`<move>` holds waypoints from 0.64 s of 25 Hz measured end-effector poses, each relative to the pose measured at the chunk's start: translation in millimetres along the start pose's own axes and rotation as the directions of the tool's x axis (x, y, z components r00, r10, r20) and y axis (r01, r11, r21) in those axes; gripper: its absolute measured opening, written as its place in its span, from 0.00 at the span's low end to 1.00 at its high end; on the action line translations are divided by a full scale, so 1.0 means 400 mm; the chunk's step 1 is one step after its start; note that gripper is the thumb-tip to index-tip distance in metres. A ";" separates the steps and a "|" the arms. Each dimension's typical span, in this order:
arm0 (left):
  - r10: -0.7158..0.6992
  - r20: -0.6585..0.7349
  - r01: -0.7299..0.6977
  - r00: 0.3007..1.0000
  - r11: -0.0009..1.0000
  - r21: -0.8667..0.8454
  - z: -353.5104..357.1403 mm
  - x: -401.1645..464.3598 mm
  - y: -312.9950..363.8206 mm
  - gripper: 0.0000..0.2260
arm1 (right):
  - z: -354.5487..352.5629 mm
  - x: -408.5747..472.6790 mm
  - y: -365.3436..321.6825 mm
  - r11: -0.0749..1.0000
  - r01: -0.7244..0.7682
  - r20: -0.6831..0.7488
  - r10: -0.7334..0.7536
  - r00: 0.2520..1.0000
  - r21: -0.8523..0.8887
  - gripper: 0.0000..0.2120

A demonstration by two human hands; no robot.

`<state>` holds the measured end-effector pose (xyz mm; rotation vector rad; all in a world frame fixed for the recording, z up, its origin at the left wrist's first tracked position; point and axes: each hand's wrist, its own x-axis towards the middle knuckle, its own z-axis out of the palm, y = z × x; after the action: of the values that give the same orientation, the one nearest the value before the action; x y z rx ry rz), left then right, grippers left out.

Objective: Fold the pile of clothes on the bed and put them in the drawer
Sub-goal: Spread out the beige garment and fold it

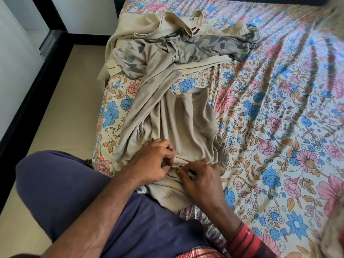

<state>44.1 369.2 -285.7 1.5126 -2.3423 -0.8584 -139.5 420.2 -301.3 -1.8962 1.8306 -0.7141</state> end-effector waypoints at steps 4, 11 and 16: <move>-0.007 -0.010 0.007 1.000 0.999 0.035 -0.002 0.002 0.014 0.06 | -0.006 0.009 -0.011 0.997 -0.076 -0.006 0.076 0.997 -0.010 0.07; 0.020 -0.059 -0.015 0.998 0.996 0.084 0.006 0.016 0.033 0.05 | -0.012 0.024 -0.018 0.978 -0.204 -0.014 0.203 0.979 -0.035 0.04; 0.014 -0.064 -0.002 0.998 0.983 0.182 0.018 0.026 0.044 0.07 | -0.034 0.071 -0.023 0.951 -0.271 0.104 0.288 0.952 -0.149 0.06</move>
<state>22.7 368.0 -282.5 1.5719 -2.4336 -0.5969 -140.5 393.3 -282.8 -1.6663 2.0536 -0.3771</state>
